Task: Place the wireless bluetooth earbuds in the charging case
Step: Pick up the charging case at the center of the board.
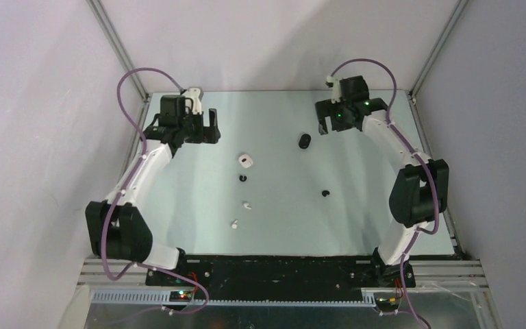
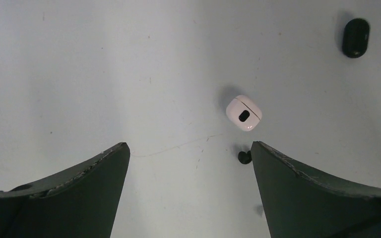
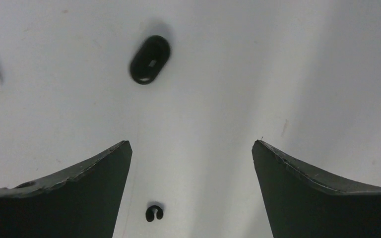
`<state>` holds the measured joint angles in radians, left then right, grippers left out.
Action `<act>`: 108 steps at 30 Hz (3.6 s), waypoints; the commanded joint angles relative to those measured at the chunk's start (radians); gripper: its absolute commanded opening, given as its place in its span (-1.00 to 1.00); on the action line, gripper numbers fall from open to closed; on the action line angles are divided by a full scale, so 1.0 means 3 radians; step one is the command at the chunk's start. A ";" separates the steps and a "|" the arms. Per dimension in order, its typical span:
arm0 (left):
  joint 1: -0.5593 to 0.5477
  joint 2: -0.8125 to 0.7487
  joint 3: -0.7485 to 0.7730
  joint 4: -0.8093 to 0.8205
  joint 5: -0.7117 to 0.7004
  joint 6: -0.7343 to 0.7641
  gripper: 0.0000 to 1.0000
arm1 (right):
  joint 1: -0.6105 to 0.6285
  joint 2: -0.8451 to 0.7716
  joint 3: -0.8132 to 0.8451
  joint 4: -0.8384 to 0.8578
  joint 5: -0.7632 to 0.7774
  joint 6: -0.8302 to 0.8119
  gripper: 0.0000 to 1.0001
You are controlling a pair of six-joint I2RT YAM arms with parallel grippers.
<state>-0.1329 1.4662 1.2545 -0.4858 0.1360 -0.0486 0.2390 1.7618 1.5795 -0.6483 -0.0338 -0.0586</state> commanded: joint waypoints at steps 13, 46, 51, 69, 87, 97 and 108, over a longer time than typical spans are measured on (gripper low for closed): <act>0.0630 -0.1176 -0.0901 -0.0019 0.0202 -0.1100 0.94 | 0.1164 0.1217 0.1391 -0.0251 -0.0193 0.0101 0.66; 0.1080 -0.1017 -0.1117 0.0145 0.0201 -0.1528 0.82 | 0.1763 0.2272 0.2139 -0.0034 -0.0198 0.0400 0.57; 0.1051 -0.1024 -0.1087 0.0143 0.0173 -0.1521 0.82 | 0.1787 0.2332 0.2139 -0.0036 -0.0113 0.0411 0.51; 0.0997 -0.1081 -0.1103 0.0176 0.0102 -0.1508 0.82 | 0.1864 0.2441 0.2097 0.0037 0.0081 0.0218 0.28; 0.0700 0.0128 0.0153 0.0506 0.1427 -0.1155 0.79 | 0.1248 0.0855 0.0978 0.0954 -0.0400 -0.0835 -1.00; -0.0080 0.0637 0.1420 0.0730 0.2332 -0.0724 0.69 | 0.1036 -0.0604 -0.0595 0.2715 -0.1042 -0.1972 -1.00; -0.0482 0.0732 0.1667 0.0762 0.2413 -0.0217 0.41 | 0.1167 -0.0699 -0.0893 0.3382 -0.0830 -0.2299 -1.00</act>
<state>-0.2768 1.6825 1.7092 -0.2714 0.8204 -0.1875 0.5621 1.5528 1.3083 0.2417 -0.3092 -0.6968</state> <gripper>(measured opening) 0.720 0.470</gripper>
